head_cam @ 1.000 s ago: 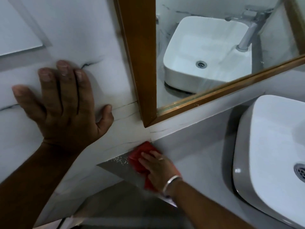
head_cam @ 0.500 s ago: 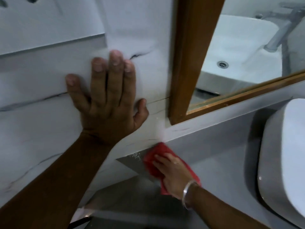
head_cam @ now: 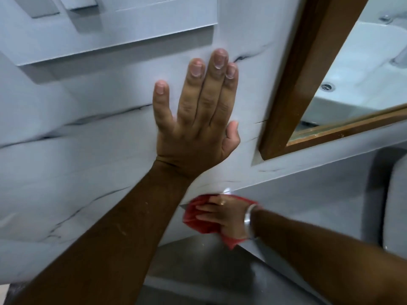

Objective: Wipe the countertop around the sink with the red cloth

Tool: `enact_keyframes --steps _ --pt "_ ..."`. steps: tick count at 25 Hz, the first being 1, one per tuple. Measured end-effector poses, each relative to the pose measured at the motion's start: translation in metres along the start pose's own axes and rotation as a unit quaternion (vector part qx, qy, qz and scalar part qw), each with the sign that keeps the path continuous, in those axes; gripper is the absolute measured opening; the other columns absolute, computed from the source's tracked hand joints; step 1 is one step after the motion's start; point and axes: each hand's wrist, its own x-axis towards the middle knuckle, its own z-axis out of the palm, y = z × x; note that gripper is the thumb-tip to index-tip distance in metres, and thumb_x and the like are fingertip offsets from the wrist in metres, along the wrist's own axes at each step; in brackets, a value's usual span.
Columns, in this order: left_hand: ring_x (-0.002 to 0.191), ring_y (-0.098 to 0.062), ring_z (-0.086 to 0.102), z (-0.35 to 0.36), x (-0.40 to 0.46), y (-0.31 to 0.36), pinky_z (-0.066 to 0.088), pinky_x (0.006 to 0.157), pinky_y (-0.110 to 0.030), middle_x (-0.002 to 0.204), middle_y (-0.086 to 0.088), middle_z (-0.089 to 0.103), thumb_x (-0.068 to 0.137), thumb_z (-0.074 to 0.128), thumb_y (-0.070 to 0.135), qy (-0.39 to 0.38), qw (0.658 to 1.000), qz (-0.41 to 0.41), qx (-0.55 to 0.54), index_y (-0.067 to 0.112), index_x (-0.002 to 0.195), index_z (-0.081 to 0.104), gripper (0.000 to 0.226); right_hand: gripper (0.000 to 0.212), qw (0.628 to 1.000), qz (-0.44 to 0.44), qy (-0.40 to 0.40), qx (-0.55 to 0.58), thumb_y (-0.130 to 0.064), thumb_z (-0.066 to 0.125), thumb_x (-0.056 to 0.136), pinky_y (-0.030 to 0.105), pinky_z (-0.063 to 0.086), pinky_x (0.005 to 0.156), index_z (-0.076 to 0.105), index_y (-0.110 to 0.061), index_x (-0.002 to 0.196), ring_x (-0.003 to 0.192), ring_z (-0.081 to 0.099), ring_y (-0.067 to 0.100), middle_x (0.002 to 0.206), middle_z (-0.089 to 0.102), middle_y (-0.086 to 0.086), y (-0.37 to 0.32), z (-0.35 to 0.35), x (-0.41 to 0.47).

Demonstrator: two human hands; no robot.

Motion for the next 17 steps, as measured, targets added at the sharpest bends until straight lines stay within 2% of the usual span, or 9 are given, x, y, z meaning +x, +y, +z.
enact_keyframes --steps 2,3,5,7,9,11,12,15,17 --pt "0.131 -0.031 0.042 -0.003 0.002 -0.001 0.028 0.105 -0.058 0.139 -0.013 0.057 0.077 0.063 0.041 0.003 1.000 -0.001 -0.009 0.004 0.144 0.045 0.078 0.067 0.994 0.025 0.010 0.109 -0.044 0.050 0.092 0.045 0.005 0.121 0.023 -0.030 0.151 0.147 0.022 0.028 0.158 0.032 0.002 -0.031 -0.004 0.011" --pt "0.131 -0.031 0.042 -0.005 0.001 -0.001 0.028 0.105 -0.058 0.139 -0.014 0.058 0.077 0.063 0.040 0.000 1.000 -0.005 -0.009 0.004 0.144 0.045 0.078 0.067 0.986 0.048 0.019 0.159 -0.040 0.051 0.090 0.048 0.010 0.122 0.024 -0.032 0.150 0.147 0.022 0.026 0.158 0.033 0.001 -0.025 -0.001 -0.013" --pt "0.133 -0.030 0.039 -0.007 0.001 0.001 0.025 0.109 -0.059 0.141 -0.013 0.057 0.077 0.063 0.039 -0.011 1.000 -0.012 -0.013 0.005 0.145 0.044 0.077 0.075 0.966 0.160 -0.027 0.200 -0.039 0.049 0.083 0.053 0.022 0.119 0.013 -0.044 0.149 0.148 0.011 0.019 0.161 0.025 -0.003 0.013 0.009 -0.085" --pt "0.135 -0.030 0.037 -0.007 0.002 0.003 0.016 0.114 -0.057 0.143 -0.013 0.055 0.078 0.062 0.038 -0.019 0.999 -0.019 -0.028 0.006 0.146 0.043 0.078 0.080 0.959 0.196 -0.060 0.195 -0.040 0.043 0.082 0.055 0.023 0.118 -0.002 -0.050 0.147 0.149 0.005 0.020 0.163 0.017 -0.004 0.035 0.008 -0.117" --pt "0.136 -0.030 0.035 -0.004 0.001 0.005 0.010 0.115 -0.056 0.145 -0.013 0.053 0.077 0.062 0.038 -0.025 0.999 -0.027 -0.020 0.007 0.147 0.042 0.079 0.075 0.987 0.115 -0.064 0.091 -0.038 0.042 0.086 0.053 0.023 0.118 0.004 -0.040 0.151 0.148 0.016 0.029 0.162 0.021 -0.001 0.019 -0.002 -0.065" --pt "0.137 -0.030 0.033 -0.002 0.000 0.005 0.007 0.116 -0.056 0.147 -0.013 0.048 0.077 0.062 0.039 -0.029 0.999 -0.027 -0.011 0.007 0.148 0.040 0.081 0.078 0.998 0.000 -0.063 0.010 -0.046 0.049 0.091 0.052 0.018 0.120 0.006 -0.028 0.154 0.148 0.015 0.032 0.163 0.018 0.003 -0.017 -0.006 0.010" --pt "0.137 -0.031 0.033 -0.002 -0.001 0.005 0.006 0.117 -0.056 0.147 -0.013 0.046 0.077 0.062 0.039 -0.029 0.999 -0.027 -0.009 0.007 0.148 0.039 0.081 0.083 0.999 -0.012 -0.047 0.014 -0.050 0.052 0.090 0.052 0.015 0.121 0.007 -0.023 0.154 0.149 0.014 0.034 0.163 0.017 0.006 -0.037 -0.009 0.036" --pt "0.137 -0.032 0.033 -0.005 0.000 0.003 0.002 0.119 -0.055 0.146 -0.015 0.049 0.078 0.062 0.040 -0.037 0.999 -0.023 -0.004 0.006 0.148 0.038 0.082 0.076 0.991 0.092 0.020 0.097 -0.043 0.055 0.092 0.048 0.013 0.119 0.013 -0.026 0.153 0.148 0.018 0.032 0.162 0.021 0.005 -0.059 -0.016 0.012" --pt "0.142 -0.033 0.030 -0.006 0.000 0.003 0.000 0.119 -0.055 0.145 -0.015 0.051 0.079 0.061 0.040 -0.044 0.999 -0.019 -0.008 0.005 0.148 0.038 0.080 0.076 0.955 0.189 0.024 0.225 -0.036 0.053 0.087 0.042 0.014 0.117 0.012 -0.040 0.150 0.148 0.018 0.028 0.161 0.024 0.000 -0.040 0.004 -0.058"
